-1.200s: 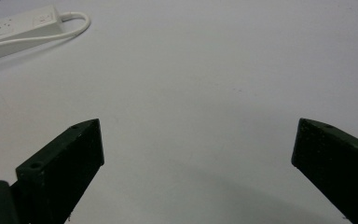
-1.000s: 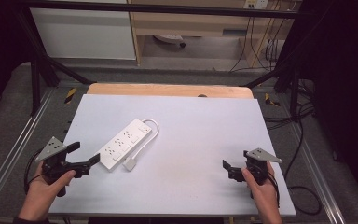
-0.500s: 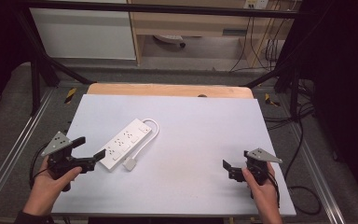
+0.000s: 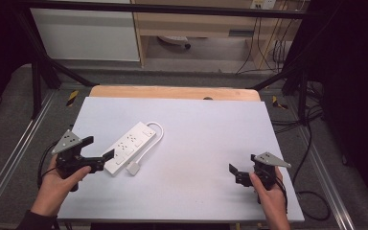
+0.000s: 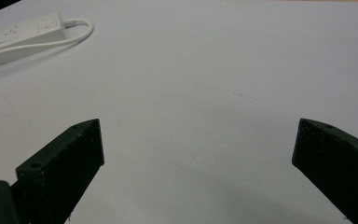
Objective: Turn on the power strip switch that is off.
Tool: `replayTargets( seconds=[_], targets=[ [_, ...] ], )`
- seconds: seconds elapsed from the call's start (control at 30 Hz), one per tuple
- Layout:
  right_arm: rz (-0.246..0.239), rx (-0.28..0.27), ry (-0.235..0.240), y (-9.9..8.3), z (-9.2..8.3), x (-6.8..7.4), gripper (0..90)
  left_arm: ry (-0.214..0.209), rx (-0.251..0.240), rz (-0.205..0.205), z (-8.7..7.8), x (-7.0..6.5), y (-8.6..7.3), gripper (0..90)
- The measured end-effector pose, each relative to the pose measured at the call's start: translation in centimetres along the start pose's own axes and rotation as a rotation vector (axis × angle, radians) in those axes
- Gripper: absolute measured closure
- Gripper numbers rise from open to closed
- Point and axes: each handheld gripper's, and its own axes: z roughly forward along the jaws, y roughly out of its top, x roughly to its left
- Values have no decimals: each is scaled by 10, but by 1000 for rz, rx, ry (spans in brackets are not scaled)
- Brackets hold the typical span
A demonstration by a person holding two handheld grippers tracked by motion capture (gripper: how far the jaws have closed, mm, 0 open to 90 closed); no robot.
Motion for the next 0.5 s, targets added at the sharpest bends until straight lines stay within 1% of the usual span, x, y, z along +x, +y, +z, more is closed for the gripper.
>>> replayTargets(
  seconds=[0.1,0.5],
  targets=[
    [1,1,0,0,0,0,26,3,0,6,3,-1,3,61],
    [4,0,2,0,0,0,26,11,14,7,14,-3,10,61]
  ],
)
